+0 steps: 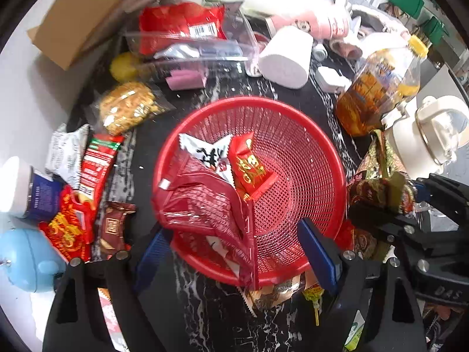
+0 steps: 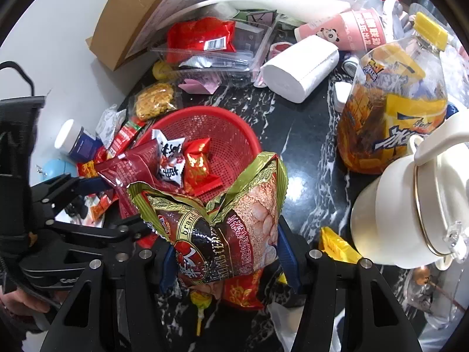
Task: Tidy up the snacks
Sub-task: 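Open both grippers to drop the red bag and green-gold bag into the basket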
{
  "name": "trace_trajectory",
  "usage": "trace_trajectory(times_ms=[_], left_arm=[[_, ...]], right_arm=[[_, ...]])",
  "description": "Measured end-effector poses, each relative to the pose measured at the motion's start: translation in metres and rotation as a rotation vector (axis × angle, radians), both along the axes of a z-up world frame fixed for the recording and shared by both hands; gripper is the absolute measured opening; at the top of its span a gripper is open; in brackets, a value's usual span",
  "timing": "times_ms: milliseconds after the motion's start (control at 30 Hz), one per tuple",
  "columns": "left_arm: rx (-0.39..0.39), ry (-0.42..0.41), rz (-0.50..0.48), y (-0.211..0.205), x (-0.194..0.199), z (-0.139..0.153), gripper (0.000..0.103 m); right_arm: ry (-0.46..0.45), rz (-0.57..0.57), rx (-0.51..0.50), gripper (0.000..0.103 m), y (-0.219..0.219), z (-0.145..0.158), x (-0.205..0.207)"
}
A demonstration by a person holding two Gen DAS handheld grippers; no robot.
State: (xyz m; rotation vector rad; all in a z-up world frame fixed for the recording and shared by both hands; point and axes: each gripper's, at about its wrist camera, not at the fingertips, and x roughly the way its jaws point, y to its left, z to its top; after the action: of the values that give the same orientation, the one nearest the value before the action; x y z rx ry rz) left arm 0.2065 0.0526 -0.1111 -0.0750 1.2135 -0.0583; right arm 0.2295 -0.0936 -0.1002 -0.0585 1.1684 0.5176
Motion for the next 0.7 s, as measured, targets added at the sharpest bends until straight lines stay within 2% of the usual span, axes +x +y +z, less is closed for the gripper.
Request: trace_trajectory(times_ms=[367, 700], left_arm=[[0.047, -0.067, 0.112, 0.032, -0.022, 0.03, 0.086], [0.069, -0.064, 0.145, 0.047, -0.03, 0.026, 0.086]], right_arm=[[-0.002, 0.042, 0.013, 0.058, 0.016, -0.002, 0.004], [-0.015, 0.1, -0.012, 0.063, 0.04, -0.012, 0.013]])
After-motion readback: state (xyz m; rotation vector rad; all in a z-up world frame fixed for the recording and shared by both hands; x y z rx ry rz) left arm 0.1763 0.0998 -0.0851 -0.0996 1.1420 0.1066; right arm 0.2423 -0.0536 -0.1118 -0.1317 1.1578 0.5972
